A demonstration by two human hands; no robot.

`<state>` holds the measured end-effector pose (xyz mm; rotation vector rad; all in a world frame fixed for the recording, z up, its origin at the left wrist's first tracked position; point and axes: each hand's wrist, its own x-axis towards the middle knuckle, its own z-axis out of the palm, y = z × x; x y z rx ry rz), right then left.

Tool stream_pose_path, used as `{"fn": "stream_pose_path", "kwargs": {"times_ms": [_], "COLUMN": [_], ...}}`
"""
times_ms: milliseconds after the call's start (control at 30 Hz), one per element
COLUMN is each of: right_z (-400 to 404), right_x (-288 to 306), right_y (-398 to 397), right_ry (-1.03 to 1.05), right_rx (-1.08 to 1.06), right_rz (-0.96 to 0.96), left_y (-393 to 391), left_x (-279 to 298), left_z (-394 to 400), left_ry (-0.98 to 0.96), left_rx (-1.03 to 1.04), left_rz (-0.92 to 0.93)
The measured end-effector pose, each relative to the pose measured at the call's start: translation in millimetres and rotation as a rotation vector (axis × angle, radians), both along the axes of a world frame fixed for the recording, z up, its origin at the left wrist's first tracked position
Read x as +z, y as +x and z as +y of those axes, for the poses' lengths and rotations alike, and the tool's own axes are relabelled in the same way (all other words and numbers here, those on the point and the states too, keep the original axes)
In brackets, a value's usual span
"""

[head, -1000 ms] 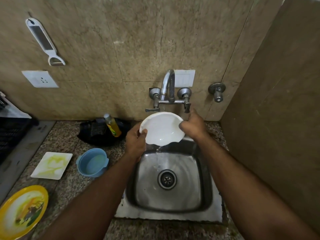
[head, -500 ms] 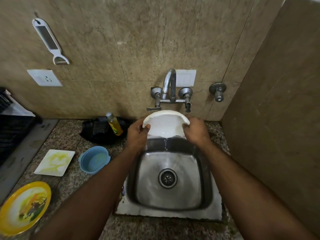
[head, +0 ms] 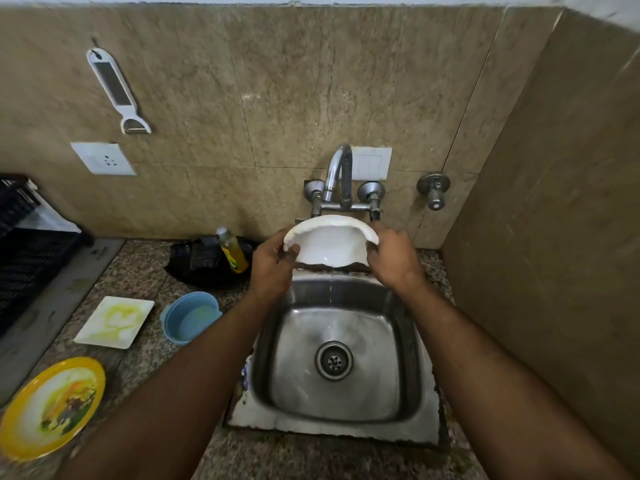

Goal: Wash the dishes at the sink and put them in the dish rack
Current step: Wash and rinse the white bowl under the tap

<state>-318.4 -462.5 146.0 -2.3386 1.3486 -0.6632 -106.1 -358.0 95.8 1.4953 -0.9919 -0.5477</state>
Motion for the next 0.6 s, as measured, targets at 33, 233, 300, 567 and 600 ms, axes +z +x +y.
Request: {"fn": "stream_pose_path", "kwargs": {"times_ms": [33, 233, 300, 567, 600], "right_z": [0, 2, 3, 6, 7], "right_x": [1, 7, 9, 16, 17], "right_y": [0, -2, -4, -9, -9], "right_ry": [-0.010, -0.062, -0.066, -0.098, -0.100], "right_rx": [0.002, 0.017, 0.018, 0.025, 0.025], "right_rz": [0.000, -0.017, -0.020, -0.063, -0.068], "left_y": [0, -1, -3, -11, -11], "left_x": [0, 6, 9, 19, 20], "left_z": [0, 3, 4, 10, 10], "left_ry": [0.000, 0.013, 0.001, -0.042, -0.044], "left_rx": [0.004, 0.031, 0.030, 0.032, 0.035], "left_rz": [0.000, -0.006, -0.009, -0.012, -0.012]}}
